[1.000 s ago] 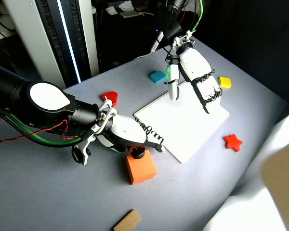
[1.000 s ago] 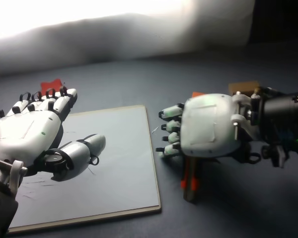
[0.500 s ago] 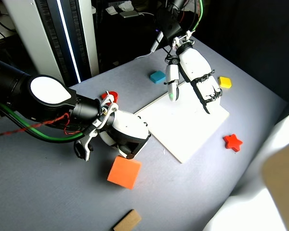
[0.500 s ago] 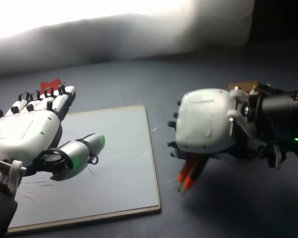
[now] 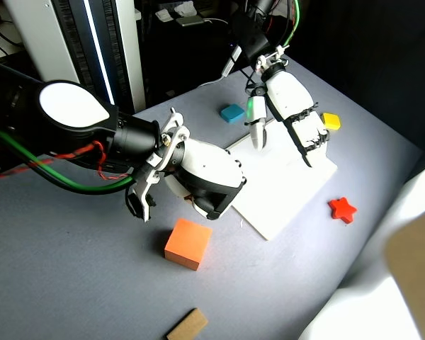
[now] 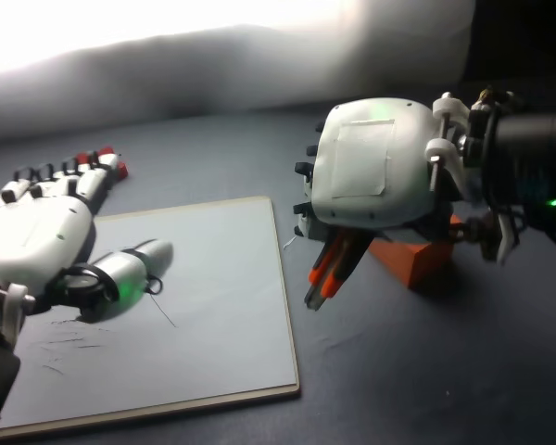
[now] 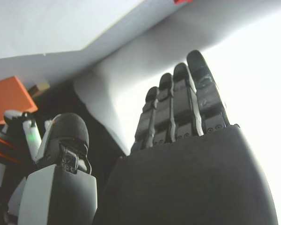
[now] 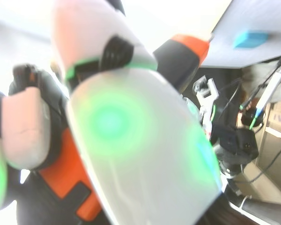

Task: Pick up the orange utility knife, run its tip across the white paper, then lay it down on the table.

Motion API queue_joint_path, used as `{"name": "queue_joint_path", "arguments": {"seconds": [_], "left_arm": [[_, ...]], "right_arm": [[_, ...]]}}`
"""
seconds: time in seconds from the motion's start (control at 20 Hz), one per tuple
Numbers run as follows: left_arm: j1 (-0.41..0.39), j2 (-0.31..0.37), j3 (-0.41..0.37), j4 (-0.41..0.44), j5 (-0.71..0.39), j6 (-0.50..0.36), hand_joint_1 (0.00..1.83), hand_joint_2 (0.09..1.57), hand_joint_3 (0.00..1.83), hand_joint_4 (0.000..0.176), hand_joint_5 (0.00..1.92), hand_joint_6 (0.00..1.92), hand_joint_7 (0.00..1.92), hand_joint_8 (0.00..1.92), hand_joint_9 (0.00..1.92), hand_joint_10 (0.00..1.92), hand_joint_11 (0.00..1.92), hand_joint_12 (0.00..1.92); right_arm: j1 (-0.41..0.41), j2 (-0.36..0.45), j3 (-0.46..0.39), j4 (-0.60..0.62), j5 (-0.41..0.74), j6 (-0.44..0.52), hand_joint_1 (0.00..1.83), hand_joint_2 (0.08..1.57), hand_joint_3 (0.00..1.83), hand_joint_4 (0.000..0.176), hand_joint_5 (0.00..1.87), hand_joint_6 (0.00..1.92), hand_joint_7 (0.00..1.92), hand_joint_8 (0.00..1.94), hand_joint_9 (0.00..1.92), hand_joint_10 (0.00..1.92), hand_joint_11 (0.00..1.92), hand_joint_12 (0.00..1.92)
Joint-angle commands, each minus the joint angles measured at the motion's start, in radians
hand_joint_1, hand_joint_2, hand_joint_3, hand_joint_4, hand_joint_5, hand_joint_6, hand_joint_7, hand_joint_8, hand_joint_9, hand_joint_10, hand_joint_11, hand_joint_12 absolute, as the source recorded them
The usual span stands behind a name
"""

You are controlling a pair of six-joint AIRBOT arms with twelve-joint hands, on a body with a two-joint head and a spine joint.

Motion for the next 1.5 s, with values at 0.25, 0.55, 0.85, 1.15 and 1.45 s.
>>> {"name": "queue_joint_path", "arguments": {"seconds": [0.25,0.55,0.85,1.15,1.45], "left_arm": [[-0.031,0.006,0.099,0.044,-0.04,0.006,0.16,1.32,0.0,0.0,0.03,0.01,0.11,0.01,0.13,0.01,0.0,0.58],[-0.035,0.015,0.165,0.041,-0.01,0.006,0.19,1.3,0.0,0.0,0.03,0.01,0.11,0.01,0.13,0.0,0.0,0.65],[-0.015,0.015,0.191,0.015,-0.009,0.01,0.16,1.31,0.0,0.0,0.04,0.01,0.12,0.0,0.13,0.0,0.0,0.58],[-0.006,0.015,0.219,0.015,-0.004,0.011,0.15,1.31,0.0,0.0,0.0,0.0,0.09,0.0,0.12,0.0,0.0,0.48],[-0.003,0.012,0.217,0.015,0.014,0.019,0.12,1.32,0.0,0.0,0.0,0.0,0.11,0.01,0.11,0.01,0.0,0.36]], "right_arm": [[-0.023,-0.021,0.099,0.36,0.336,-0.644,1.5,1.33,0.0,0.176,1.38,1.92,1.58,1.94,1.68,1.92,1.75,1.92],[-0.149,-0.171,0.243,0.738,0.667,-1.296,1.5,1.32,0.0,0.176,1.35,1.92,1.58,1.94,1.68,1.92,1.74,1.92],[-0.196,-0.34,0.432,0.748,0.842,-1.52,1.47,1.33,0.0,0.176,1.36,1.92,1.57,1.94,1.68,1.92,1.75,1.92],[-0.209,-0.474,0.618,0.714,0.9,-1.553,1.47,1.32,0.0,0.176,1.35,1.92,1.56,1.94,1.68,1.92,1.75,1.92],[-0.225,-0.564,0.732,0.663,0.947,-1.537,1.47,1.33,0.0,0.176,1.35,1.92,1.56,1.94,1.67,1.92,1.75,1.92]]}}
